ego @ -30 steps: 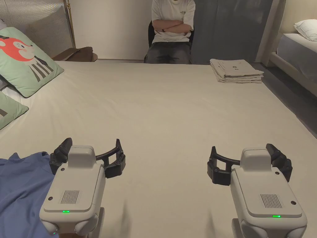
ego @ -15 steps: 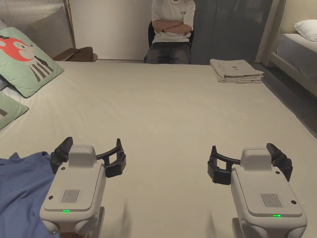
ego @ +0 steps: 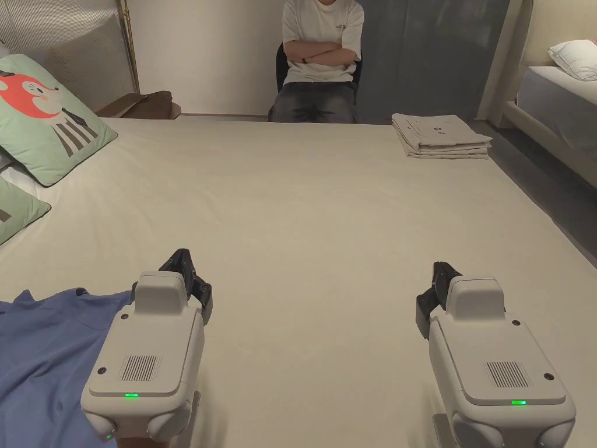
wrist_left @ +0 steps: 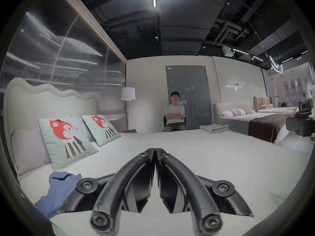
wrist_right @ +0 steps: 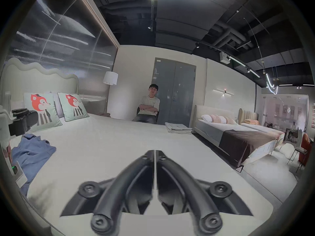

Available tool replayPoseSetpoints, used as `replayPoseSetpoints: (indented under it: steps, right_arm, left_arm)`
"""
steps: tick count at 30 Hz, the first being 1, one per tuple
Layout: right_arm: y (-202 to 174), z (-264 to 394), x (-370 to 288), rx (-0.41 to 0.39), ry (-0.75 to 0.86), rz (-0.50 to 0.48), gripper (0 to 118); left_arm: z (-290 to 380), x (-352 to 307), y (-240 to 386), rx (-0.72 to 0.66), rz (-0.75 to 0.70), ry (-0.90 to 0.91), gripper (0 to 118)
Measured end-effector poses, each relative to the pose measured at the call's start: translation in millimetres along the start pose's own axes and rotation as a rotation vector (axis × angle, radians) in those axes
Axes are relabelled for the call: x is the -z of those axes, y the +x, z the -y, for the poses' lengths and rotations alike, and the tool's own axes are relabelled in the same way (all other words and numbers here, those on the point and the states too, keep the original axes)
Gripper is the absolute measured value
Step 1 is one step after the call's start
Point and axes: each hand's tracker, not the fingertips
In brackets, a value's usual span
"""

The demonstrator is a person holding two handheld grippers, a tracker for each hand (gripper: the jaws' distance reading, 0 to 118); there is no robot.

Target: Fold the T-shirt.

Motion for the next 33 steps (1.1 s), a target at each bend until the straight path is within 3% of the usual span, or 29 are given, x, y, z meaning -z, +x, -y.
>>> replayPoseSetpoints:
  steps: [16, 21, 33]
  right_arm:
    - [-16.9, -7.0, 6.7, 0.025, -0.001, -0.048, 0]
    - [-60.5, -16.1, 21.0, 0.031, 0.017, -0.162, 0]
    - [-210.5, -30.7, 27.1, 0.039, 0.053, -0.499, 0]
  left_arm:
    - [8.7, -3.8, -21.3, -0.023, -0.008, -0.014, 0]
    - [5.9, -20.5, -62.3, -0.007, -0.113, -0.018, 0]
    - [3.9, -92.9, -203.9, 0.023, -0.471, -0.063, 0]
